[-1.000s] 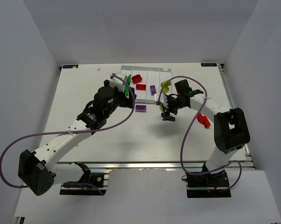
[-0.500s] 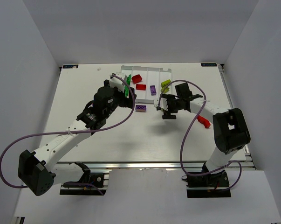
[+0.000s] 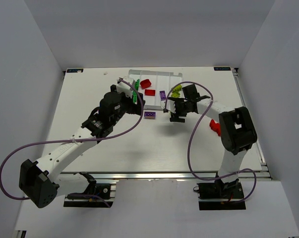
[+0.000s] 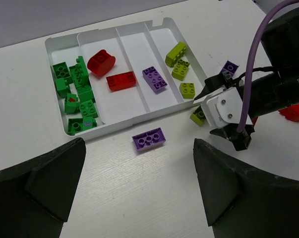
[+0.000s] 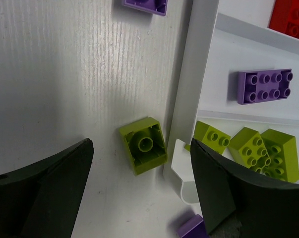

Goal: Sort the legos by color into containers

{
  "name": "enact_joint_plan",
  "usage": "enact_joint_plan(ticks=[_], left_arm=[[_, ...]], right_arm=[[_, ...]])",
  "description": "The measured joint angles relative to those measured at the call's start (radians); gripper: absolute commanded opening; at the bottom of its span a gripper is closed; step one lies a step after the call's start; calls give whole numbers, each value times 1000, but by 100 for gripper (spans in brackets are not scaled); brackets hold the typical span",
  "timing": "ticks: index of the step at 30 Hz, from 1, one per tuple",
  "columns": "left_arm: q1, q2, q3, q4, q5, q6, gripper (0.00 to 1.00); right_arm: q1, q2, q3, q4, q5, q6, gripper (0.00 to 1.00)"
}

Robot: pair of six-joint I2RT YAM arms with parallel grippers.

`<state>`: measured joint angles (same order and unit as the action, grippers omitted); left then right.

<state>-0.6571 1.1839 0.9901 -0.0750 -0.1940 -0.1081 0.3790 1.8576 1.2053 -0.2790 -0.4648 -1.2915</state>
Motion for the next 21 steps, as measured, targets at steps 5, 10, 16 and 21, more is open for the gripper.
enact_joint_plan(ticks=[5, 10, 16, 21], left_arm=[[0, 0, 0, 0, 0, 0, 98], [0, 0, 0, 0, 0, 0, 98], [0, 0, 0, 0, 0, 0, 98], [0, 0, 0, 0, 1, 0, 98]], right_arm=[[0, 18, 11, -18, 22, 6, 81], [0, 45, 28, -40, 38, 10, 78], [0, 66, 51, -73, 52, 9, 74], [0, 69, 57, -94, 58, 1, 70]])
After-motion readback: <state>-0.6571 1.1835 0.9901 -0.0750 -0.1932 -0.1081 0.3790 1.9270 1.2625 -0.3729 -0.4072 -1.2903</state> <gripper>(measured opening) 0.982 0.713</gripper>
